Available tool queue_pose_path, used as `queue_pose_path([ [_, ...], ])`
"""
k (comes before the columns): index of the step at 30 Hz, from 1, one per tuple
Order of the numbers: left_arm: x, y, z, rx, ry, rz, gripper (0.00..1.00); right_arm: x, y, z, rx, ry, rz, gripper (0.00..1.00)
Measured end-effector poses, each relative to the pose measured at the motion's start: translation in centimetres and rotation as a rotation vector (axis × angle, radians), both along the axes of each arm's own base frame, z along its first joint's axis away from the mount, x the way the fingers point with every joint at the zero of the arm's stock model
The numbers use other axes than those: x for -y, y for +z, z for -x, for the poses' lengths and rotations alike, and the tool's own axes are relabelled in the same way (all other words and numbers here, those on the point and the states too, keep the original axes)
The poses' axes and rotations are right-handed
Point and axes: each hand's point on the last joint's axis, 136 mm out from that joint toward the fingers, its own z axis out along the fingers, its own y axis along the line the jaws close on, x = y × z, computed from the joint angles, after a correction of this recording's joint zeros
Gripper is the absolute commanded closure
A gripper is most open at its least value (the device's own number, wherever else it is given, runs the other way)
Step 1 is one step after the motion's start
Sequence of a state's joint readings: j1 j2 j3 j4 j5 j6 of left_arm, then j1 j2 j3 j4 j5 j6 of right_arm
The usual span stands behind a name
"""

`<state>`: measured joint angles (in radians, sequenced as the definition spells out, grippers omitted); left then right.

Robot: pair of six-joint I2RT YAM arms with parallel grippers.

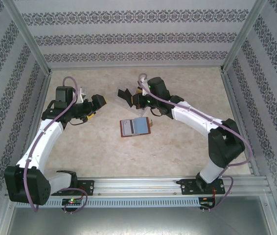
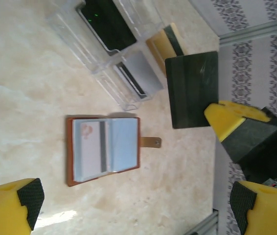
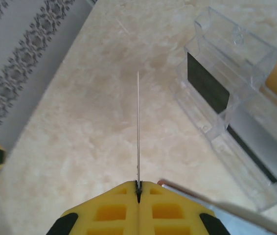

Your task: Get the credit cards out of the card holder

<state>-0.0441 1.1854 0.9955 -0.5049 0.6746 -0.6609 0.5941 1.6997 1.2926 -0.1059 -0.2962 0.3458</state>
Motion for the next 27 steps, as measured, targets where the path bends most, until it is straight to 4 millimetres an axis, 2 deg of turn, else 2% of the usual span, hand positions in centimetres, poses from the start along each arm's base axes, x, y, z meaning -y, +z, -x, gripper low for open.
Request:
queue_pose_path([
  [3,-0.8,-0.8,0.3,-0.019,0.012,-0.038,0.01,-1.3,-0.2,-1.7,0.098,0.067,0.09,1.0],
  [10,-1.5,-1.4,0.4,-0.02,0.012,-0.076,0.01,-2.8,-1.6,-5.0,0.249,0.2,0.287,1.0],
  [18,-1.7,-3.2,-0.1,-0.077,0.017,-0.09,0.01,-4.0,-3.9,-7.0,0.331,0.32,0.41,1.0],
  [23,-2.0,-5.0,-0.6,-0.133,0.029,-0.105,0.01,-4.6,-6.1,-8.6,0.351,0.357,0.475,1.0],
  [27,-2.1,-6.2,-0.9,-0.168,0.03,-0.11,0.01,-4.4,-7.9,-9.1,0.344,0.37,0.522,1.0],
])
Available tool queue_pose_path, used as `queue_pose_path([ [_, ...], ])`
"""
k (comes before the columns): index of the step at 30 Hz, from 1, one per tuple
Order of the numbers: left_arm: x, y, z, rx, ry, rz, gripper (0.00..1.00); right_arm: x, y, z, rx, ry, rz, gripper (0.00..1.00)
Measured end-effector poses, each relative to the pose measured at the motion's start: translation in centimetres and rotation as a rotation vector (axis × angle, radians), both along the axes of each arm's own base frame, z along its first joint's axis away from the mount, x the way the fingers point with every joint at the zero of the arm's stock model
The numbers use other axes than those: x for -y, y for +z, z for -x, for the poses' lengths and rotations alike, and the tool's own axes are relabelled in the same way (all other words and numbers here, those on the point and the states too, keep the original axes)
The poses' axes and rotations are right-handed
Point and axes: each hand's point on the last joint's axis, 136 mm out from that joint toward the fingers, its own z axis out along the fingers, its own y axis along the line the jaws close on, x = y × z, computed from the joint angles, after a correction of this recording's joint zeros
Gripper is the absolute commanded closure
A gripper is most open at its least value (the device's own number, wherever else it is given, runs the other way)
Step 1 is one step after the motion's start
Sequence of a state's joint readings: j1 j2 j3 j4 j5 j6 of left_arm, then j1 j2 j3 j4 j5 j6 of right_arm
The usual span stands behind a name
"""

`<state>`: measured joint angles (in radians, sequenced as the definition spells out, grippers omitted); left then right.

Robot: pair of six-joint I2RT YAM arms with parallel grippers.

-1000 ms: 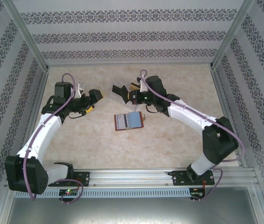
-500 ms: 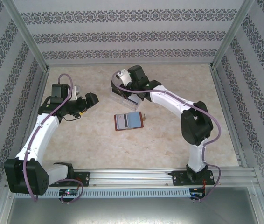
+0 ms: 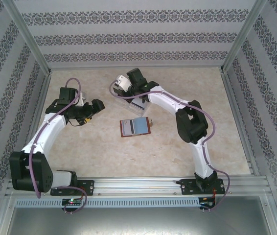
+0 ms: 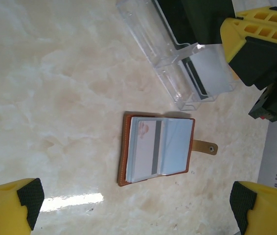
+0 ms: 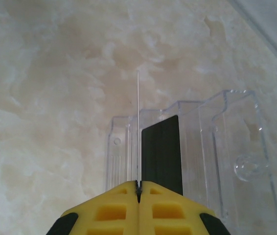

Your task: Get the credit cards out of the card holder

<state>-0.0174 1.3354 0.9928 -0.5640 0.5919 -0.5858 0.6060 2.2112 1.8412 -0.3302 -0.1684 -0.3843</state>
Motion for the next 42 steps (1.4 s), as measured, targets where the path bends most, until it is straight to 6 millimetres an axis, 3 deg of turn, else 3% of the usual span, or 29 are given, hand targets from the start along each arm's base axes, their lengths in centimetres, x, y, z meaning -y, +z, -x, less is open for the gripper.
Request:
queue_pose_path([
  [19,-0.7,-1.5,-0.9,-0.046,0.017,0.02,0.01,0.8,-1.5,-1.0,0.037,-0.005,0.083,1.0],
  [26,-0.5,-1.4,-0.9,-0.045,0.01,0.03,0.01,1.0,-2.0,-0.9,0.025,-0.006,0.097,0.76],
  [31,-0.4,-1.6,-1.0,-0.05,0.007,0.039,0.01,1.1,-1.9,-1.0,0.015,-0.033,0.088,0.68],
  [34,-0.6,-1.5,-1.0,-0.049,0.01,0.043,0.01,1.2,-1.2,-0.9,0.002,-0.066,0.064,0.62],
  [37,-0.6,-1.5,-1.1,-0.047,0.01,0.046,0.01,1.8,0.7,-0.3,-0.015,-0.122,0.017,0.52],
  [42,-0.3,-1.4,-1.1,-0.049,0.012,0.069,0.0,3.7,5.9,2.7,-0.037,-0.25,-0.095,0.42],
])
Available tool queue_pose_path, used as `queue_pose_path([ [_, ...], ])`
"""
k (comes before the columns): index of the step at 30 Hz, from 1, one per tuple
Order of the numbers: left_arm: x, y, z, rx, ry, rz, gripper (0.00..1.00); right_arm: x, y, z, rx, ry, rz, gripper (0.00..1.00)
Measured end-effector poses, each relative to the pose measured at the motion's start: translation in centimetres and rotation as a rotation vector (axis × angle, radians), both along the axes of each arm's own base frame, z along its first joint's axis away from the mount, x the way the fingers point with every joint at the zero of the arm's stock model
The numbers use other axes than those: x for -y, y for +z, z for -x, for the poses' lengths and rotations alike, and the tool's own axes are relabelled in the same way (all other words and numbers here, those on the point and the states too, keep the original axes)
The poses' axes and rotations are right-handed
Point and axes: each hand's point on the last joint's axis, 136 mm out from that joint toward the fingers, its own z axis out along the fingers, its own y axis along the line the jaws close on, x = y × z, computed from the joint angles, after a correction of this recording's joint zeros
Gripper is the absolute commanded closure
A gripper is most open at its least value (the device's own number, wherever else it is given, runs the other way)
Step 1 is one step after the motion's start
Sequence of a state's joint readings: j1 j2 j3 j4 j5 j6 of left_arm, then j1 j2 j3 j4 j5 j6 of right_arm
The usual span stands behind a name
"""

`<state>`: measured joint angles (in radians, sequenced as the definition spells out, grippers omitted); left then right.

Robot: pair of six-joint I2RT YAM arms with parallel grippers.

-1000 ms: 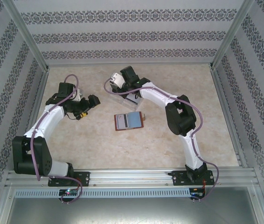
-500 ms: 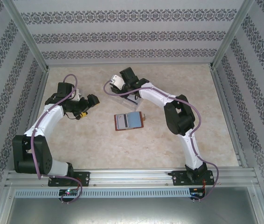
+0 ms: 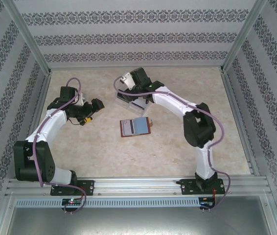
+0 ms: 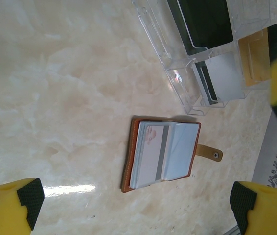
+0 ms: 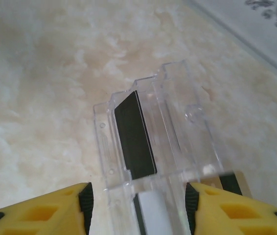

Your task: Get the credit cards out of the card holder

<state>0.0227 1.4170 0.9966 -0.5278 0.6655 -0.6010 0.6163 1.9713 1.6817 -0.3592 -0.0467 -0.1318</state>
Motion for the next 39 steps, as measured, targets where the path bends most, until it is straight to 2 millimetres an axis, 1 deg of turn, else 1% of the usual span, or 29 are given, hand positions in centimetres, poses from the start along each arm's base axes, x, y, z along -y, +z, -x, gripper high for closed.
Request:
queue_pose_path([
  [2,0.3,-0.1,0.1,-0.006,-0.001,0.023,0.01,0.7,2.2,1.6,-0.01,-0.052,-0.059,0.38],
  [4,0.5,-0.3,0.1,-0.01,0.004,0.047,0.0,1.3,3.6,3.5,-0.031,-0.096,-0.119,0.35],
  [6,0.7,-0.8,0.3,-0.023,0.014,0.068,0.0,1.9,4.2,5.5,-0.083,-0.152,-0.174,0.35],
  [8,0.9,-1.4,0.6,-0.043,0.024,0.084,0.0,2.5,3.8,6.9,-0.143,-0.21,-0.208,0.37],
  [10,1.0,-1.7,0.7,-0.055,0.032,0.094,0.0,3.0,2.3,8.0,-0.21,-0.273,-0.224,0.37],
  [15,1.8,-1.7,0.4,-0.044,0.04,0.117,0.0,4.5,-3.9,10.8,-0.393,-0.441,-0.203,0.38],
  [17,2.3,-1.6,0.3,-0.038,0.033,0.123,0.0,4.4,-5.4,11.2,-0.446,-0.492,-0.205,0.41],
  [20,3.2,-1.8,0.3,-0.038,0.014,0.126,0.0,3.9,-7.8,11.2,-0.517,-0.544,-0.214,0.43],
  [24,3.9,-3.3,0.1,-0.077,0.004,0.13,0.0,3.3,-11.4,11.5,-0.609,-0.591,-0.191,0.42],
  [29,4.9,-4.9,0.1,-0.129,-0.015,0.136,0.05,2.4,-13.9,11.6,-0.686,-0.615,-0.183,0.44],
  [32,5.8,-5.5,0.0,-0.149,-0.041,0.138,0.06,2.4,-14.9,11.8,-0.712,-0.636,-0.175,0.45],
  [36,7.1,-5.8,0.2,-0.163,-0.078,0.141,0.11,2.4,-15.1,11.9,-0.717,-0.644,-0.174,0.45],
  [39,7.9,-6.2,0.6,-0.177,-0.102,0.143,0.15,2.5,-15.4,12.4,-0.717,-0.635,-0.169,0.45],
])
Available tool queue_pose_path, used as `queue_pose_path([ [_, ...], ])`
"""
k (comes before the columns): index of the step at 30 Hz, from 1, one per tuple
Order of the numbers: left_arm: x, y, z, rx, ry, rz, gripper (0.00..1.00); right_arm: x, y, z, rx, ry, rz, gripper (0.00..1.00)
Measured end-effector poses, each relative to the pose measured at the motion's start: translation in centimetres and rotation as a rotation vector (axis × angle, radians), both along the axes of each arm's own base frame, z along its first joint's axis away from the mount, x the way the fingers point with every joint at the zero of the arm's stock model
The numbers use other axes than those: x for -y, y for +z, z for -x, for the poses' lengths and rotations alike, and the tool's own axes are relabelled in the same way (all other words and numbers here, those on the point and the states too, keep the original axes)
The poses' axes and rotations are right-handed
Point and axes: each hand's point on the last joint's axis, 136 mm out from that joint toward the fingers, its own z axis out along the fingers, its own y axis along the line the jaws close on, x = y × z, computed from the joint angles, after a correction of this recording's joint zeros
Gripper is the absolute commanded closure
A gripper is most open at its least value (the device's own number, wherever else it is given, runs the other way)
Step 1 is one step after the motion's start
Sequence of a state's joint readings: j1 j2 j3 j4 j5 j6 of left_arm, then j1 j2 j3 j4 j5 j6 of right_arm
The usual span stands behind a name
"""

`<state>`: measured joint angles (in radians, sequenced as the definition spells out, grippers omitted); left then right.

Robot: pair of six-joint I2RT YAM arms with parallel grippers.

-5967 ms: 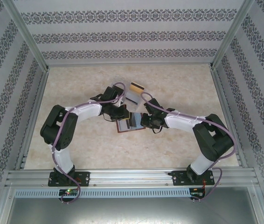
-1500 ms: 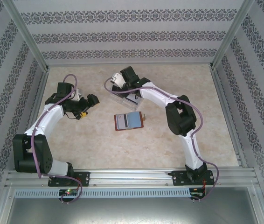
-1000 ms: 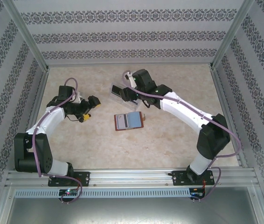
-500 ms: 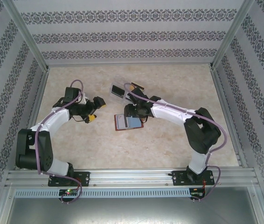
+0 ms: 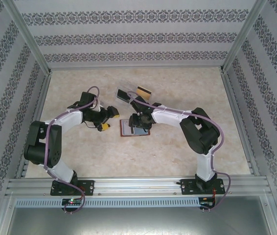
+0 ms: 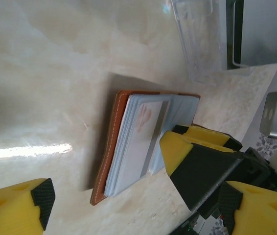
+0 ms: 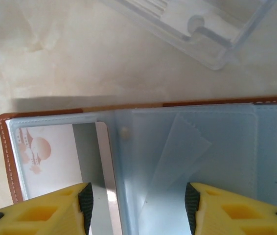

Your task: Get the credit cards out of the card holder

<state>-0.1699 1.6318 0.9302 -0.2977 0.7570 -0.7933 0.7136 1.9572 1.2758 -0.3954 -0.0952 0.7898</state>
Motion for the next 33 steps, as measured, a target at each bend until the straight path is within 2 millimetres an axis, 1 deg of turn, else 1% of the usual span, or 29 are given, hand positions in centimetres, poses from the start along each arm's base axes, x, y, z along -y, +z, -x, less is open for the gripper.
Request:
queue_pose_path([
  [4,1.0,-0.1,0.4,-0.002,-0.034,0.001,0.2,0.7,0.0,1.6,-0.008,0.023,-0.002,0.46],
  [6,1.6,0.0,0.6,0.004,-0.053,0.0,0.27,0.9,0.1,2.2,-0.015,0.031,-0.003,0.45],
  [9,2.6,0.0,0.9,0.012,-0.085,-0.006,0.36,0.9,0.6,2.2,-0.011,0.035,-0.009,0.45],
  [11,3.5,0.0,0.9,0.021,-0.111,-0.013,0.42,0.8,1.2,2.1,0.001,0.031,-0.021,0.46],
  [13,4.3,0.0,0.8,0.034,-0.136,-0.027,0.47,0.4,2.2,1.6,0.028,0.023,-0.05,0.48],
  [15,5.0,-0.1,0.8,0.042,-0.156,-0.038,0.53,-0.3,3.2,1.2,0.052,0.02,-0.089,0.52],
  [16,5.3,-0.3,0.9,0.043,-0.164,-0.046,0.56,-0.5,3.4,1.1,0.057,0.019,-0.105,0.58],
  [18,5.7,-0.6,1.2,0.043,-0.18,-0.059,0.63,-0.9,3.6,0.9,0.057,0.011,-0.132,0.68],
  [20,6.0,-1.1,1.4,0.036,-0.192,-0.066,0.72,-1.2,3.5,1.1,0.05,0.015,-0.153,0.72],
  [21,6.0,-1.4,1.5,0.032,-0.195,-0.074,0.75,-1.3,3.4,1.3,0.044,0.013,-0.164,0.74],
  [24,5.9,-2.2,1.4,0.022,-0.192,-0.097,0.78,-1.4,3.0,1.6,0.026,0.013,-0.177,0.79],
  [29,5.5,-3.2,1.2,0.016,-0.184,-0.131,0.82,-1.2,3.0,1.1,0.034,-0.002,-0.19,0.81],
  [33,5.4,-4.0,1.3,-0.006,-0.184,-0.139,0.84,-0.5,2.1,1.1,0.014,-0.025,-0.178,0.82],
])
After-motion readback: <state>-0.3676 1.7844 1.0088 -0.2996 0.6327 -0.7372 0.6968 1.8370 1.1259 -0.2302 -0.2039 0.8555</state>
